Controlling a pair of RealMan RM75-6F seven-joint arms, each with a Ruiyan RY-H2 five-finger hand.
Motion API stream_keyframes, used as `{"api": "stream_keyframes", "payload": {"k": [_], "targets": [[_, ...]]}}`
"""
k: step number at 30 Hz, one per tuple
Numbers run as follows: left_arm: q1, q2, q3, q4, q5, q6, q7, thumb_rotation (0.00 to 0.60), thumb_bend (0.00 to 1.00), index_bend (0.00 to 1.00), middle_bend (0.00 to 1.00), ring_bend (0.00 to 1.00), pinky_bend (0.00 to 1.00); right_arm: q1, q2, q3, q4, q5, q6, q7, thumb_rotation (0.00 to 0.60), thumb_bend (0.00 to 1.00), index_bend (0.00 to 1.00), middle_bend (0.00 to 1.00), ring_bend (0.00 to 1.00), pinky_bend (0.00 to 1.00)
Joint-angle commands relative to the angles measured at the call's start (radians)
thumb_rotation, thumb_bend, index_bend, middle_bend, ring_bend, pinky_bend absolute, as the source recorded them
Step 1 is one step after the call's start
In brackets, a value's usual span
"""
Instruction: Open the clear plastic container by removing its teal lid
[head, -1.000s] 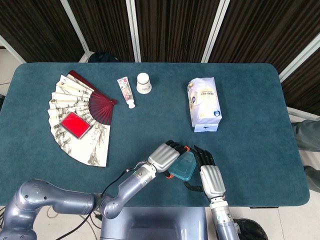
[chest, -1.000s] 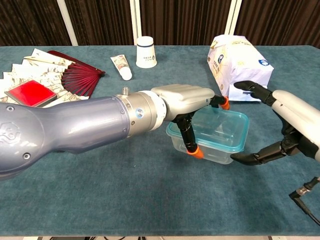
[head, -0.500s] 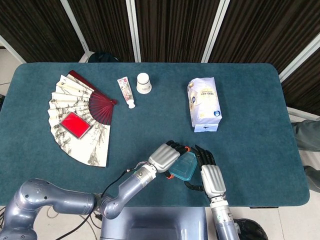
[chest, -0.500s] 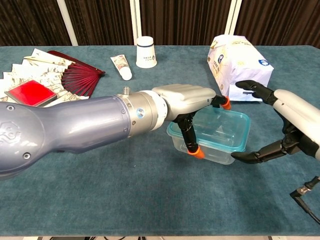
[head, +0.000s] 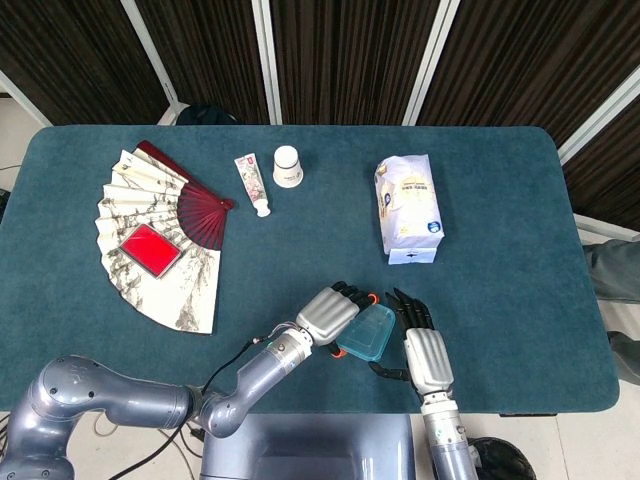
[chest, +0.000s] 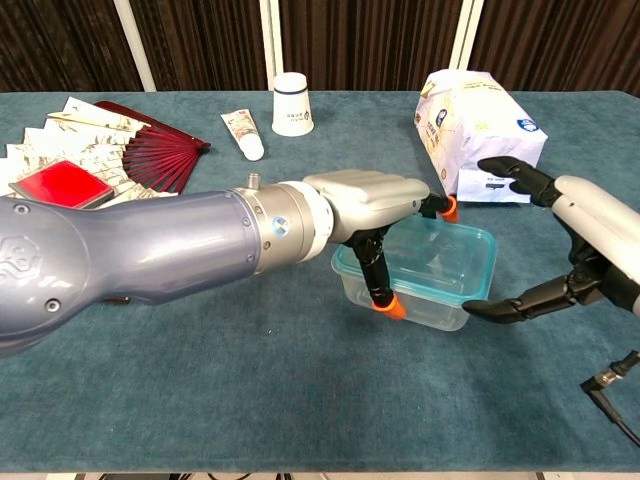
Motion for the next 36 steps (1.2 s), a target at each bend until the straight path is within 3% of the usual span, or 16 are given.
{"api": "stream_keyframes", "payload": {"k": [1, 36], "targets": [[-0.002, -0.001, 0.001, -0.003, -0.005, 0.0, 0.001, 0.6, 0.17, 0.19, 0.28, 0.28, 0.42, -0.001, -0.002, 0.002, 0.004, 0.004, -0.001, 0.004, 0.6, 0.23, 0.0, 0.0, 0.0, 0.0], [-0.059, 0.063, 0.013, -0.045, -0.092, -0.067, -0.017, 0.6, 0.18, 0.19, 0.28, 0.28, 0.44, -0.005, -0.036, 0.028, 0.116, -0.052, 0.047, 0.142, 0.6, 0.23, 0.0, 0.0, 0.0, 0.0]]}}
